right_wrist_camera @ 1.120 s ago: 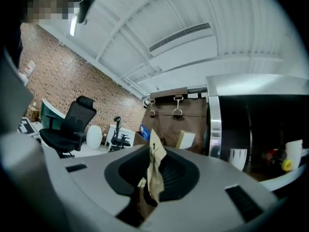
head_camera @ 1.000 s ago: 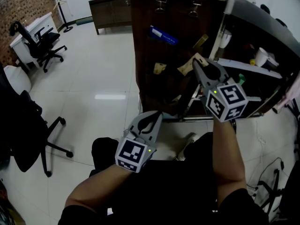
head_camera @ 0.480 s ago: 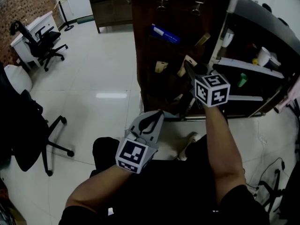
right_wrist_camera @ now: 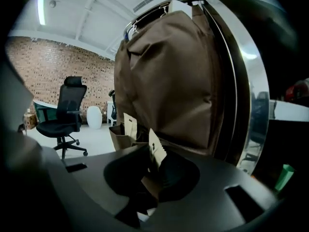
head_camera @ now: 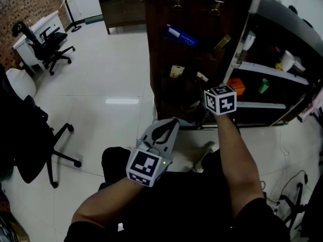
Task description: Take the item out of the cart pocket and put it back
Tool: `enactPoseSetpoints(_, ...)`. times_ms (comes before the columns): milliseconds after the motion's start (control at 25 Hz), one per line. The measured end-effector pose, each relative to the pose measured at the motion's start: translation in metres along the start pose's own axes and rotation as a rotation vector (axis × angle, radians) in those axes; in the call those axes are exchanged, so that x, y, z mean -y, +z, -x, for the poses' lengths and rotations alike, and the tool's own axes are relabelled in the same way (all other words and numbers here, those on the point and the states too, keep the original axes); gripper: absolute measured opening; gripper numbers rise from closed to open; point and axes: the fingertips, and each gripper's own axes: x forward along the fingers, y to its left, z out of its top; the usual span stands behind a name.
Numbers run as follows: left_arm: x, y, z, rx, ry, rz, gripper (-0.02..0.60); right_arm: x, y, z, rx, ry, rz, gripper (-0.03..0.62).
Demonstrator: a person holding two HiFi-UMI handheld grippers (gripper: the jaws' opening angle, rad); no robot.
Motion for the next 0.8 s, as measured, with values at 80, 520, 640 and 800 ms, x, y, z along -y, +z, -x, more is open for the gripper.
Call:
enactPoseSetpoints(80, 0.0, 0.0, 0.0, -0.001, -0.002, 0.0, 0.0, -0.001, -0.001, -0.001, 0.003, 0.0, 0.009, 0.067)
enactPoseSetpoints(520, 0.001, -0.004, -0.002, -0.007, -0.01, -0.006, 0.0, -0.005, -0.001, -0.001, 0.004, -0.007, 0.05, 0.108)
enactPoseSetpoints(640, 0.001, -0.005, -0.002, -0.008, -0.011, -0.004, 0.0, -0.008, 0.005, 0.004, 0.011, 0.001, 0.063, 0.162)
enactPoseSetpoints(800, 0.002, -0.005, -0.002, -0.009, -0.014, -0.009, 0.0, -0.009, 0.022, 0.02, 0.054, -0.004, 0.067, 0.164)
